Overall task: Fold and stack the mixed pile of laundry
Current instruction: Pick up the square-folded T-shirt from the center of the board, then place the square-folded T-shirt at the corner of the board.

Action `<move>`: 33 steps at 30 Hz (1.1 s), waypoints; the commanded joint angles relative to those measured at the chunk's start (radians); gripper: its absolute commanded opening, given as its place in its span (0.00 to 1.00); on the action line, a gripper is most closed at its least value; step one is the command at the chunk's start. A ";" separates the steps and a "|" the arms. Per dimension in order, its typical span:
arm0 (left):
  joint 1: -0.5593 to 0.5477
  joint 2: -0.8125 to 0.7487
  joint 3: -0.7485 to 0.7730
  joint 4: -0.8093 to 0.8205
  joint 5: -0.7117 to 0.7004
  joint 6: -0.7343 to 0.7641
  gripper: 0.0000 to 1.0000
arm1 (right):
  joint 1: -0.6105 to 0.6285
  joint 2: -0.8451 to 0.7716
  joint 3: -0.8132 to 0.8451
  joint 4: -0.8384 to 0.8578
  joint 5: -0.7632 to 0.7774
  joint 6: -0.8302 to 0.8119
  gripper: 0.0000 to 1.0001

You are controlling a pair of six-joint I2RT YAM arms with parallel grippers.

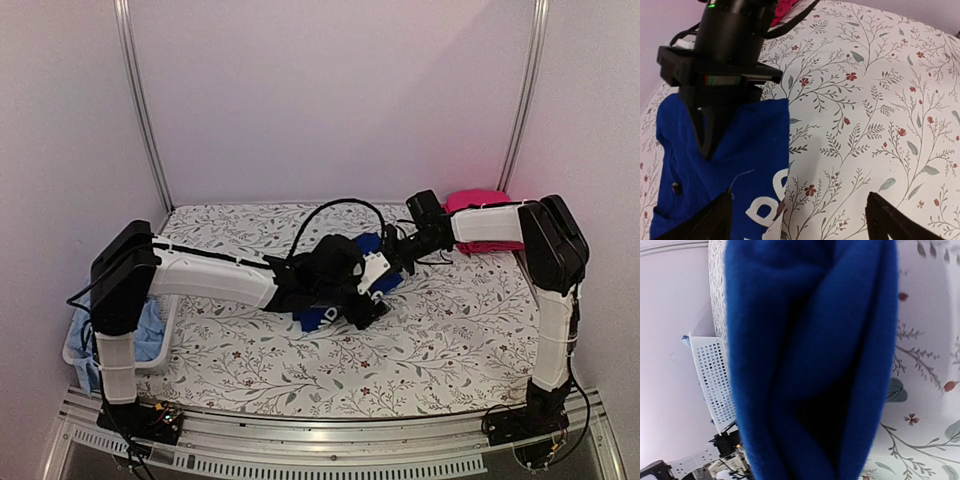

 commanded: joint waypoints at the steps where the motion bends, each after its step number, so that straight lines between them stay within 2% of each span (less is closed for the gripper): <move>1: 0.066 -0.140 -0.074 -0.016 -0.035 -0.115 0.99 | -0.024 0.034 0.158 -0.378 0.274 -0.365 0.00; 5: 0.095 -0.198 -0.133 -0.051 -0.050 -0.159 1.00 | -0.035 0.081 0.338 -0.539 0.530 -0.559 0.00; 9: 0.103 -0.223 -0.170 -0.064 -0.060 -0.181 1.00 | -0.055 0.095 0.411 -0.564 0.822 -0.684 0.00; 17: 0.104 -0.219 -0.172 -0.091 -0.073 -0.201 1.00 | -0.107 0.122 0.555 -0.574 1.109 -0.856 0.00; 22: 0.105 -0.216 -0.164 -0.114 -0.082 -0.193 1.00 | -0.166 0.108 0.570 -0.555 1.194 -0.903 0.00; 33: 0.126 -0.217 -0.162 -0.130 -0.064 -0.177 1.00 | -0.309 0.086 0.639 -0.493 1.159 -0.962 0.00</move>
